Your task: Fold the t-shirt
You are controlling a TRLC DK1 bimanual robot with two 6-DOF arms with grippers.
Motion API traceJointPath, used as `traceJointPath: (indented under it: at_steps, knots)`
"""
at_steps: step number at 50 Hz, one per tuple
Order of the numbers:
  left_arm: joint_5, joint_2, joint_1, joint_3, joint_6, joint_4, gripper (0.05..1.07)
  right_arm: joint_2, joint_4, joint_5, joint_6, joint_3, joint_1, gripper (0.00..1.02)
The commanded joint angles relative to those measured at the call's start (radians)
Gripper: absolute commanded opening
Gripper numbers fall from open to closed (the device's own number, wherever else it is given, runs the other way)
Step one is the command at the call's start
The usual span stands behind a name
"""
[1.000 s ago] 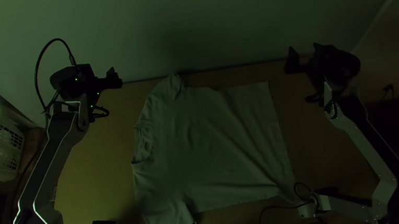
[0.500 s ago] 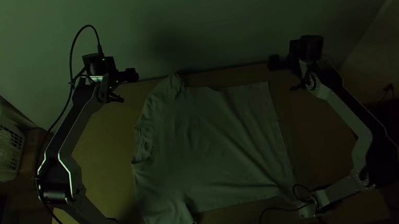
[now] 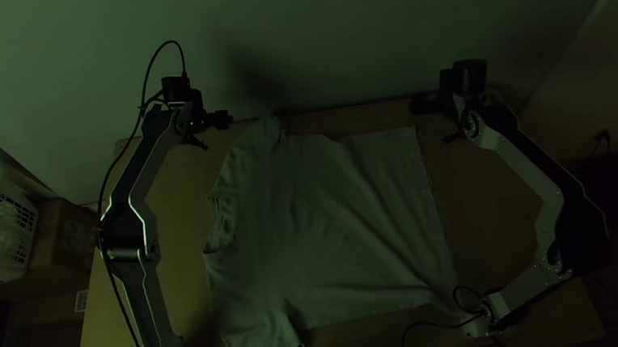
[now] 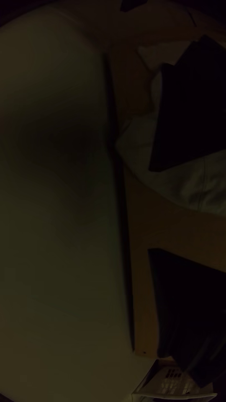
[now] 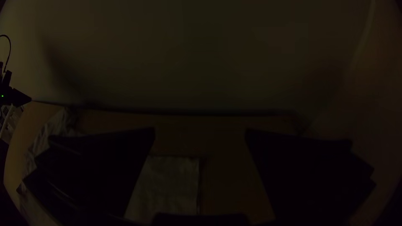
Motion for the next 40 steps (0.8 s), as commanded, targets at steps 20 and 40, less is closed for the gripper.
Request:
traceJointPath:
  at_steps: [20,40]
  knots:
    - [0.011,0.169,-0.020,0.118,0.006,-0.041,0.91,0.087,-0.056,0.006,0.041,0.053,0.038,0.98]
    - [0.011,0.238,-0.037,0.136,0.008,-0.033,0.91,0.091,-0.056,0.006,0.068,0.028,0.053,0.98]
